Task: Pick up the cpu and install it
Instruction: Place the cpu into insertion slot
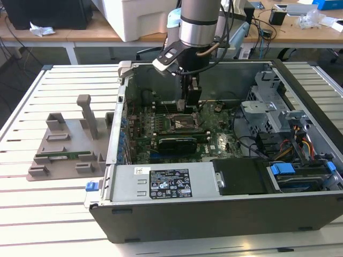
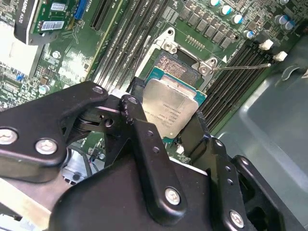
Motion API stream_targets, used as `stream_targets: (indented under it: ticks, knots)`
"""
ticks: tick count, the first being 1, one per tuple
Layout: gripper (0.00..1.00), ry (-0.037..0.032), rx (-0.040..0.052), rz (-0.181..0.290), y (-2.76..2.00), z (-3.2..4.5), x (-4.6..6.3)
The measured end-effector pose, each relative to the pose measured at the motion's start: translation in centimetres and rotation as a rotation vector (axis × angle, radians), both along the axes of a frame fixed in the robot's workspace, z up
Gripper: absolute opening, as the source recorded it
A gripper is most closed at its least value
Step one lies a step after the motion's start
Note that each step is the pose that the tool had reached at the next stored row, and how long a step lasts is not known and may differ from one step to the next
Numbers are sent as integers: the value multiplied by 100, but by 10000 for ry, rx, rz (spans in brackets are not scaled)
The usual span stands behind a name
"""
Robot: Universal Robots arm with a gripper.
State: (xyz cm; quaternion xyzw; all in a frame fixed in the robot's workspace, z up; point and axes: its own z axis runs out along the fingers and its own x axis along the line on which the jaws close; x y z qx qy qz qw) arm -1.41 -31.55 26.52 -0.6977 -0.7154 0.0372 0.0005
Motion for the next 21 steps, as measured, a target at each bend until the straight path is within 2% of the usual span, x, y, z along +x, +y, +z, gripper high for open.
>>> stream_targets:
  ticks: [12,21]
  knots:
    - [55,0,0,-4,0,-28,0]
    - [55,0,0,-4,0,-90,0]
